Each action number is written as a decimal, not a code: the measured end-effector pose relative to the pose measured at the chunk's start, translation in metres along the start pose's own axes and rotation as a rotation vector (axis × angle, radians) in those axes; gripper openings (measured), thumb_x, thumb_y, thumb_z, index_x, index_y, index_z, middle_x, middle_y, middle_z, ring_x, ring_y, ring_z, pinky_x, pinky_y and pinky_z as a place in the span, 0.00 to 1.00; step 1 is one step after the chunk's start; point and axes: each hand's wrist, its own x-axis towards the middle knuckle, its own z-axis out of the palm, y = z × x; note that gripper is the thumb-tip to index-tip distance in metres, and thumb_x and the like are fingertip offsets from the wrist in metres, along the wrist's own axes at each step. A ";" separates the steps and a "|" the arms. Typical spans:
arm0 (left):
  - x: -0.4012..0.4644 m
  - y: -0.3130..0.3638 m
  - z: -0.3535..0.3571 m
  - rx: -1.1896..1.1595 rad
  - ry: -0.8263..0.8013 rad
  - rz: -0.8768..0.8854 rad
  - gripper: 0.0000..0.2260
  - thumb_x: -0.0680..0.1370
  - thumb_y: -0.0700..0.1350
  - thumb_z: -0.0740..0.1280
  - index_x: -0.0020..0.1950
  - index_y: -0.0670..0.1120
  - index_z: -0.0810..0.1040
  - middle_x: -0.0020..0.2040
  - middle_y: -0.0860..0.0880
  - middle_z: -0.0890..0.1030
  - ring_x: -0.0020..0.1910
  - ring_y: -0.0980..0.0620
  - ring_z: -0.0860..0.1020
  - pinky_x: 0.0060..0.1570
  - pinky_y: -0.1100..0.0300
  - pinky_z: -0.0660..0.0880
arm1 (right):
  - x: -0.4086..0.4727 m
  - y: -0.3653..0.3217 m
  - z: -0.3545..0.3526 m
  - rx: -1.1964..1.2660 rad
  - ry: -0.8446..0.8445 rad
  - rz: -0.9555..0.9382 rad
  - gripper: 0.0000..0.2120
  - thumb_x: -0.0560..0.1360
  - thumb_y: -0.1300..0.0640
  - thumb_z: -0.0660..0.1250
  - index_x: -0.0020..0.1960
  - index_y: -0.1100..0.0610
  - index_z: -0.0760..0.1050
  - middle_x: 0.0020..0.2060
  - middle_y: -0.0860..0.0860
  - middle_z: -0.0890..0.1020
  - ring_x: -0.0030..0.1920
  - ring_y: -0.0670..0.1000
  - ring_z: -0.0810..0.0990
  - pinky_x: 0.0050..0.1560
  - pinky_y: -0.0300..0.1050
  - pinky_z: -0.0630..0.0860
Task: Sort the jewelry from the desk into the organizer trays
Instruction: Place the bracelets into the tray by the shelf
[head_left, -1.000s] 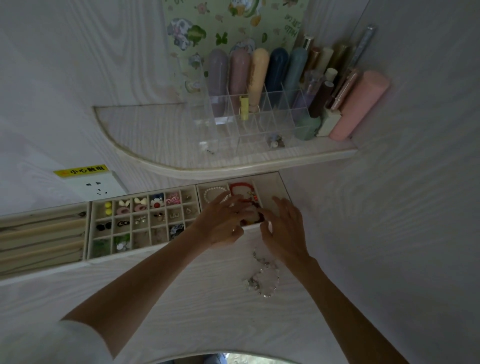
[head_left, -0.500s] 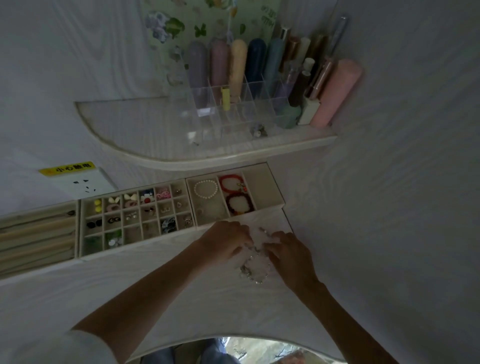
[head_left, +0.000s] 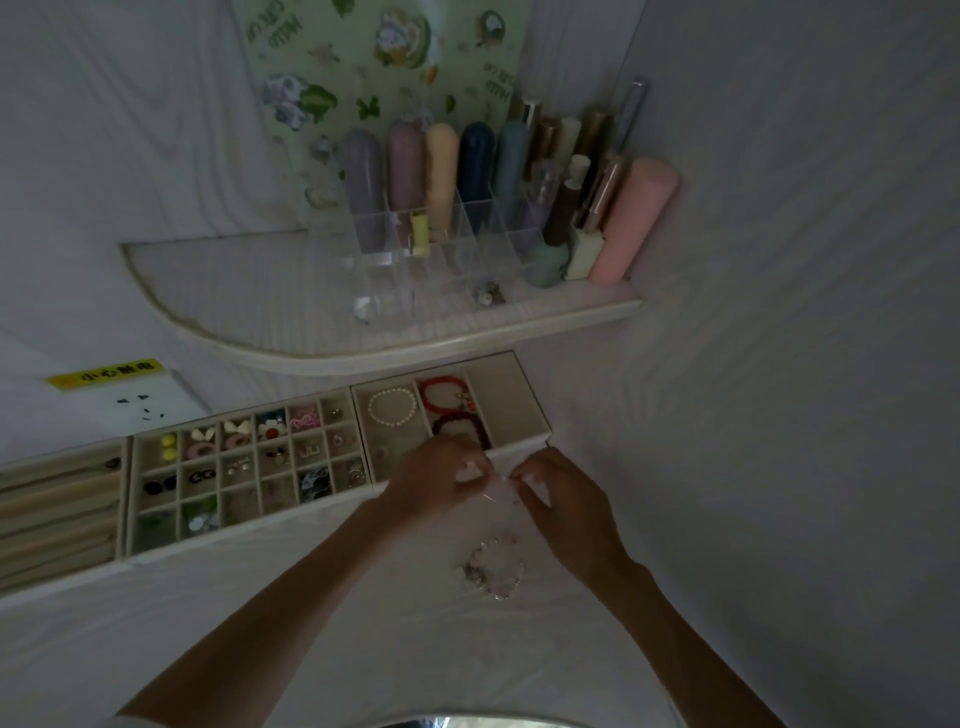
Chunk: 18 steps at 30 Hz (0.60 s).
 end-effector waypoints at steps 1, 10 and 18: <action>0.006 0.002 -0.006 -0.101 0.027 -0.044 0.05 0.75 0.49 0.68 0.49 0.52 0.82 0.46 0.56 0.80 0.46 0.59 0.78 0.48 0.62 0.73 | 0.006 -0.002 -0.003 0.047 0.024 0.045 0.03 0.77 0.54 0.64 0.47 0.49 0.76 0.44 0.42 0.77 0.42 0.39 0.75 0.39 0.27 0.68; 0.070 -0.003 -0.043 -0.406 0.078 -0.185 0.02 0.76 0.45 0.68 0.46 0.52 0.78 0.39 0.60 0.79 0.31 0.75 0.74 0.39 0.77 0.71 | 0.080 -0.021 -0.008 0.057 0.245 0.220 0.05 0.78 0.57 0.62 0.48 0.53 0.76 0.35 0.47 0.78 0.36 0.48 0.77 0.32 0.40 0.69; 0.095 -0.027 -0.029 -0.310 -0.084 -0.294 0.04 0.82 0.46 0.57 0.52 0.52 0.71 0.42 0.56 0.75 0.42 0.57 0.74 0.44 0.67 0.69 | 0.116 -0.008 0.020 -0.325 0.101 0.243 0.10 0.81 0.57 0.54 0.55 0.56 0.73 0.46 0.54 0.83 0.49 0.56 0.81 0.47 0.47 0.74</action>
